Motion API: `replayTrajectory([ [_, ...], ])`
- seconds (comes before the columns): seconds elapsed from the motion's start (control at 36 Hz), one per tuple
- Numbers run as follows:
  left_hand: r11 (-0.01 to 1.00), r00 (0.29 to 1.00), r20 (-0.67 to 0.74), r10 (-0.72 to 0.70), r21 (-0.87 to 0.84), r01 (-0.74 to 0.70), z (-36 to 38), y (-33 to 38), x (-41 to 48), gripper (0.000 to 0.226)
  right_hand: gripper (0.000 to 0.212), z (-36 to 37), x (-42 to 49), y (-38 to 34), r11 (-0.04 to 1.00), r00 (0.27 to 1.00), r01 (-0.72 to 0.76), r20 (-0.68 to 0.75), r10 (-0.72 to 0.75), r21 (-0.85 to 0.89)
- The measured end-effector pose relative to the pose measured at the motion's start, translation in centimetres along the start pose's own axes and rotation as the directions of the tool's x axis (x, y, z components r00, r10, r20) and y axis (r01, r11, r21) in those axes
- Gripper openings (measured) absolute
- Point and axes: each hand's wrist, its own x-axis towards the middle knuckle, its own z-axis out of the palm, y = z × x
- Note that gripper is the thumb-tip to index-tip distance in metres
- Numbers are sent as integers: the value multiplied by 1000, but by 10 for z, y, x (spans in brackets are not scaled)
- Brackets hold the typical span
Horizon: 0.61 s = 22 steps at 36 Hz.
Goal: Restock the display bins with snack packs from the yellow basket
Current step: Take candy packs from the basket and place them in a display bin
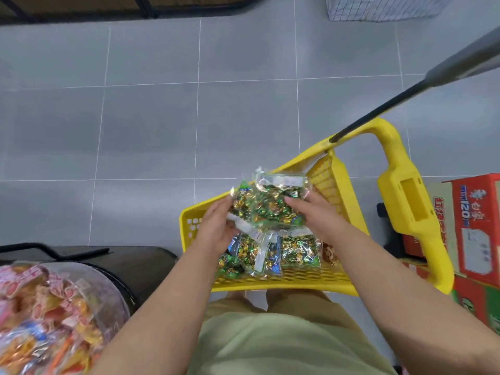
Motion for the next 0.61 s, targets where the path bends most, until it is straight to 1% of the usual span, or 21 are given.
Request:
replayTrajectory([
  [0.06,1000,999,42,-7,10,7,6,2,-5,29,28,15,1,0,1000,994,-20,105,22,-13],
  [0.08,1000,997,71,-6,15,5,9,3,-8,34,31,21,1,1,1000,993,-20,116,22,-22],
  [0.11,1000,995,99,-4,10,3,9,4,-10,39,40,25,2,2,999,995,-12,98,16,-44],
  [0.17,1000,989,145,-7,-7,8,8,5,-15,46,72,33,2,4,995,1000,-1,14,2,-101],
  [0.19,1000,987,159,-17,-8,19,6,5,-17,53,76,36,0,5,992,999,23,-20,-25,-123],
  [0.25,998,989,136,-56,44,51,2,3,-19,71,64,41,-5,5,983,993,89,-60,-100,-160],
  [0.28,994,992,105,-69,94,59,0,1,-19,77,61,43,-6,6,981,991,108,-65,-120,-160],
  [0.36,970,991,33,-132,211,122,-4,-4,-14,107,71,43,-8,10,973,989,138,-30,-146,-183],
  [0.39,964,989,6,-146,224,141,-4,-6,-11,110,73,41,-8,13,969,990,136,-9,-141,-205],
  [0.44,960,988,-45,-146,235,153,-2,-6,-5,106,64,34,-8,18,970,994,107,6,-108,-218],
  [0.47,959,989,-60,-135,243,145,-1,-5,-3,103,57,30,-7,23,972,996,79,-30,-88,-221],
  [0.5,959,990,-74,-119,249,134,-1,-4,-1,101,51,26,-5,28,965,992,50,-101,-78,-256],
  [0.53,962,991,-90,-102,244,121,-1,-2,1,101,47,20,-3,35,942,980,14,-183,-80,-336],
  [0.56,967,990,-109,-92,229,115,-3,-1,3,101,43,13,0,42,882,967,-39,-241,-86,-471],
  [0.58,972,989,-127,-77,210,103,-6,0,5,94,42,5,3,50,775,961,-102,-262,-85,-624],
  [0.61,977,988,-142,-60,192,87,-9,2,6,81,47,-2,5,57,633,965,-164,-257,-57,-757],
])
